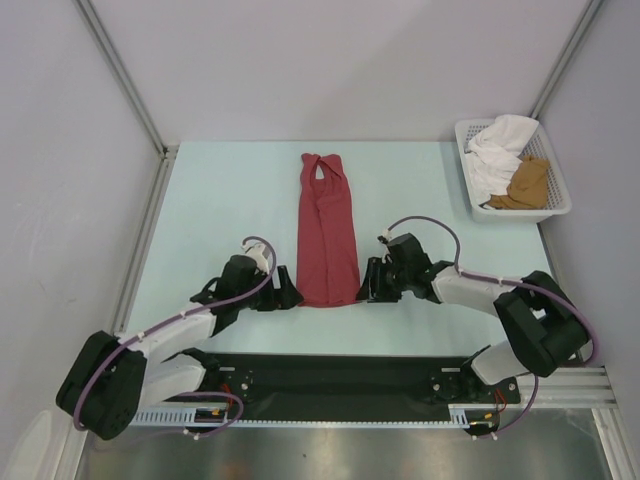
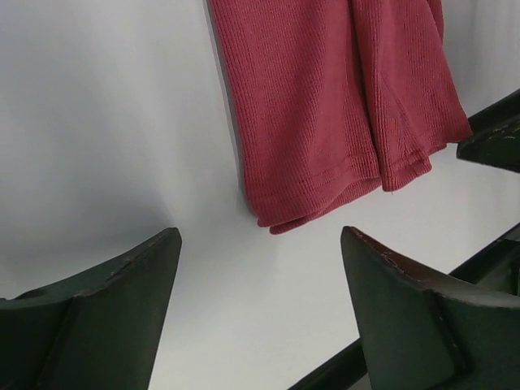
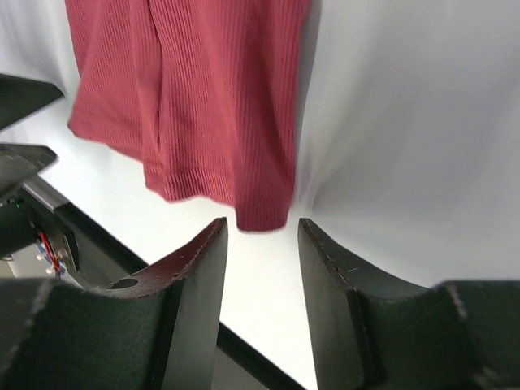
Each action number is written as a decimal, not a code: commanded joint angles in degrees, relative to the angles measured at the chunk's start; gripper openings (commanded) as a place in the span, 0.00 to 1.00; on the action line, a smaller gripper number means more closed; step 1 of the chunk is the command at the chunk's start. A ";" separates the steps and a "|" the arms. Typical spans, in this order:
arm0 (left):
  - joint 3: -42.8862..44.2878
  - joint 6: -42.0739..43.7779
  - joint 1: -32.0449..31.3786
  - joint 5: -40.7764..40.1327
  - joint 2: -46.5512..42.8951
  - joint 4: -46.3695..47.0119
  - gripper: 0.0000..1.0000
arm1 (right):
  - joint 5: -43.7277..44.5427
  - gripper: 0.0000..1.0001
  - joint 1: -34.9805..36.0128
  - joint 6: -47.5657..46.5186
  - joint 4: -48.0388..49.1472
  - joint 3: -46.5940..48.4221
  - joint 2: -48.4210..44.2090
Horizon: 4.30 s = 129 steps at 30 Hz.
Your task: Fold and stack the tank tops
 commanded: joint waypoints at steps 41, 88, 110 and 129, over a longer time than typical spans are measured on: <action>0.51 -9.08 -8.98 -2.85 5.75 2.14 0.01 | -2.07 0.00 1.93 -2.94 -4.59 2.26 -0.75; 43.39 0.67 4.53 -9.61 28.83 -14.73 0.00 | -2.51 0.00 -7.38 -10.94 -20.75 50.32 26.29; 61.06 4.63 8.67 -10.50 47.05 -19.04 0.00 | -6.46 0.00 -14.33 -10.77 -21.91 67.30 41.43; 66.96 5.86 10.96 -7.68 52.86 -17.19 0.70 | -3.66 0.57 -14.68 -11.21 -22.09 73.73 46.37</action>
